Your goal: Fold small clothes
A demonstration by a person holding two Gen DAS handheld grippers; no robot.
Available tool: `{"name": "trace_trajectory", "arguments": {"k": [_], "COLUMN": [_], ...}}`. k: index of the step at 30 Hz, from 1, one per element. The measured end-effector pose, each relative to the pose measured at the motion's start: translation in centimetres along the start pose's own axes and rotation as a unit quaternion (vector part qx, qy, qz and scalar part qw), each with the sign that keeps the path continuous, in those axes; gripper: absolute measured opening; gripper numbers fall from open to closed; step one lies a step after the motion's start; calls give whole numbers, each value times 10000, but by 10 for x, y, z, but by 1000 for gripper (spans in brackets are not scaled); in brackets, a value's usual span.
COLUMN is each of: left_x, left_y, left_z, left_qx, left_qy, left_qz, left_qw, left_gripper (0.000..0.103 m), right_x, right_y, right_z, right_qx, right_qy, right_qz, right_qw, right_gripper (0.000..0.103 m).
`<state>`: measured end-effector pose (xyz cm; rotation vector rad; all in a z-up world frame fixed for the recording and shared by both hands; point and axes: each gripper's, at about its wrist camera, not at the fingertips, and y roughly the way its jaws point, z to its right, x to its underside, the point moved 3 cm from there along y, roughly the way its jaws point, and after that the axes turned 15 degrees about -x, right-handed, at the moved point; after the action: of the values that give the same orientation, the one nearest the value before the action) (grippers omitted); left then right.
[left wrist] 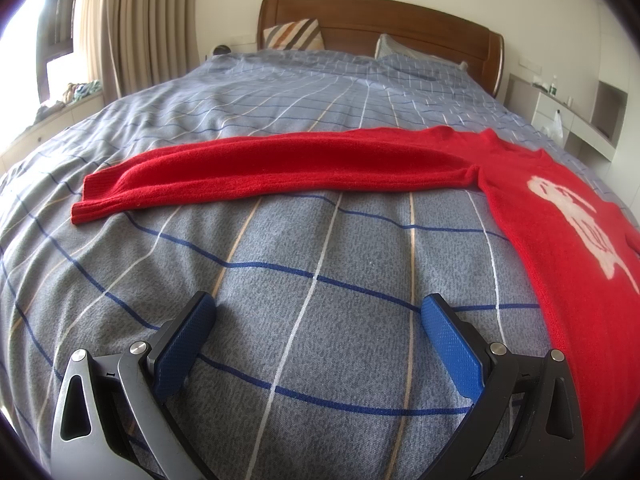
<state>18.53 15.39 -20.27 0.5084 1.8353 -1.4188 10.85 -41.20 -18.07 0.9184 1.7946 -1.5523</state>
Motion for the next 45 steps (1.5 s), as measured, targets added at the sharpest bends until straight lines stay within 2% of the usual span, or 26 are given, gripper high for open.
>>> {"name": "trace_trajectory", "arguments": {"k": [19, 22, 25, 27, 29, 30, 32, 33, 34, 36, 37, 39, 41, 43, 44, 45], "left_x": [1, -1, -4, -5, -6, -7, -10, -11, -13, -14, -15, -12, -7, 0, 4, 7], "left_y": [0, -2, -7, -14, -24, -30, -42, -48, -54, -66, -71, -80, -86, -91, -94, -95], "left_z": [1, 0, -2, -5, -10, -14, -22, -27, -32, -39, -43, -48, -53, -58, -62, -66], "left_qx": [-33, -41, 11, 82, 258, 370, 541, 614, 679, 748, 747, 697, 652, 584, 551, 512], "left_qy": [29, 57, 206, 286, 206, 113, -154, -300, -433, -594, -621, -587, -521, -505, -526, -569], "left_qz": [-15, -80, -239, -337, -418, -449, -489, -492, -490, -484, -478, -463, -469, -520, -558, -590], "left_qw": [10000, 9999, 9995, 9990, 9986, 9982, 9972, 9964, 9955, 9942, 9941, 9948, 9954, 9957, 9955, 9953], "left_gripper": [102, 102, 102, 102, 102, 102, 102, 102, 102, 102, 102, 102, 102, 102, 102, 102], "right_x": [0, -5, -22, -44, -72, -84, -94, -94, -90, -82, -81, -84, -91, -99, -103, -111], "right_y": [1, -4, -17, -34, -47, -49, -40, -30, -20, 1, 8, 18, 26, 37, 42, 44], "right_z": [0, 0, 0, 6, 29, 46, 88, 110, 132, 168, 181, 199, 209, 214, 216, 212], "right_qx": [-5, -49, -354, -790, -1239, -1493, -1839, -1821, -1724, -1542, -1474, -1402, -1299, -1113, -947, -767], "right_qy": [0, 47, 280, 691, 1472, 1976, 3057, 3555, 3978, 4663, 4912, 5175, 5265, 5261, 5190, 5038], "right_qz": [-8, -222, -610, -471, -160, -8, 179, 245, 295, 347, 435, 667, 810, 683, 518, 397], "right_qw": [10000, 9997, 9971, 9934, 9812, 9688, 9340, 9164, 9007, 8704, 8574, 8415, 8363, 8403, 8480, 8595], "right_gripper": [103, 103, 103, 102, 102, 102, 102, 101, 98, 82, 81, 74, 70, 30, 6, 6]}}
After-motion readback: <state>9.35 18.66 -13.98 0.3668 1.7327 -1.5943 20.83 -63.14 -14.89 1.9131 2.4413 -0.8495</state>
